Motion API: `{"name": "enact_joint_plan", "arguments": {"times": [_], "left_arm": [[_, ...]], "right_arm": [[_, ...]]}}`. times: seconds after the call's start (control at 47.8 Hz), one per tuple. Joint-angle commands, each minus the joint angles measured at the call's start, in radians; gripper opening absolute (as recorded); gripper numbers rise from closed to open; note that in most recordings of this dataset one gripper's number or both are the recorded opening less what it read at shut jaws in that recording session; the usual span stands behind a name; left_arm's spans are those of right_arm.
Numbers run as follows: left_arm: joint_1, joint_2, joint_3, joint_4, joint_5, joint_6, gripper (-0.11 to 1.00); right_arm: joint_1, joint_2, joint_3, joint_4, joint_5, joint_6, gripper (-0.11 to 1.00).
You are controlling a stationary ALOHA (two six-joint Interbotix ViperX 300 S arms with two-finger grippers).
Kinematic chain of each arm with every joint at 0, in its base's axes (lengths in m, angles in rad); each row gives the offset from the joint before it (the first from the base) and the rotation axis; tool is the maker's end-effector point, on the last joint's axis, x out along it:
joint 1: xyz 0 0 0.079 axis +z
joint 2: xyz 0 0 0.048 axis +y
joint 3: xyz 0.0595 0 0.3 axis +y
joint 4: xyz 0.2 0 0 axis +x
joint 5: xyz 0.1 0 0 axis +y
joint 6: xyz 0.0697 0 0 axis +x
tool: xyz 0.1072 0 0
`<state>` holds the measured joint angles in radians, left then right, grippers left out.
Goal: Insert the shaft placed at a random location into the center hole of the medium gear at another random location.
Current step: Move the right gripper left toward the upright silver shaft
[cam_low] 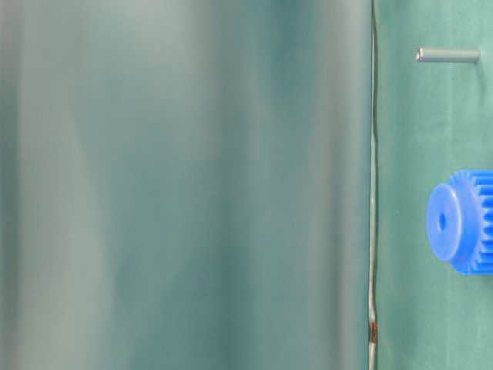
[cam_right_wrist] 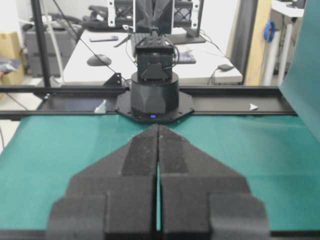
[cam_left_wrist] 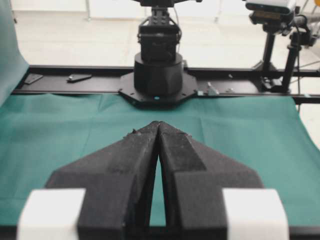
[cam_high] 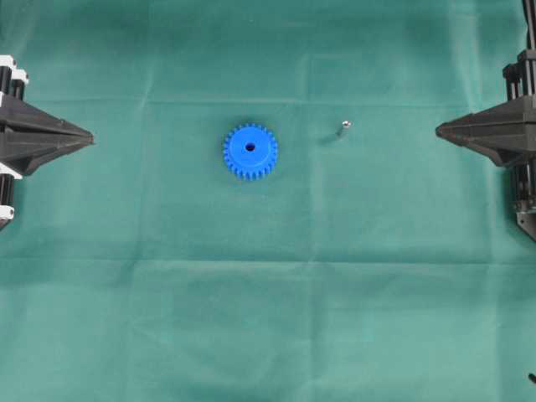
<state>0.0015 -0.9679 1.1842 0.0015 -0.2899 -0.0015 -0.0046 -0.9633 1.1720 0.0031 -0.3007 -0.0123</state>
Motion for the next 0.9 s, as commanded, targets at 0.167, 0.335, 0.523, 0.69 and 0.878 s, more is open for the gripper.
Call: {"name": "enact_joint_plan", "arguments": {"times": [0.167, 0.335, 0.523, 0.69, 0.878], "left_arm": [[-0.02, 0.008, -0.037, 0.009, -0.003, -0.012, 0.0], [-0.02, 0.006, -0.037, 0.011, 0.005, -0.014, 0.0], [-0.02, 0.006, -0.037, 0.011, 0.008, -0.014, 0.0], [-0.02, 0.006, -0.037, 0.011, 0.008, -0.014, 0.0], [-0.02, 0.006, -0.037, 0.011, 0.009, -0.014, 0.0]], "right_arm": [[-0.037, 0.04, -0.014, 0.002, 0.006, 0.012, 0.01], [-0.055, 0.067, -0.011, 0.002, 0.006, 0.012, 0.01], [-0.092, 0.126, -0.006, 0.002, 0.008, 0.009, 0.11], [-0.146, 0.222, -0.002, 0.0, -0.029, 0.003, 0.57], [-0.192, 0.359, -0.006, 0.0, -0.086, -0.015, 0.87]]}}
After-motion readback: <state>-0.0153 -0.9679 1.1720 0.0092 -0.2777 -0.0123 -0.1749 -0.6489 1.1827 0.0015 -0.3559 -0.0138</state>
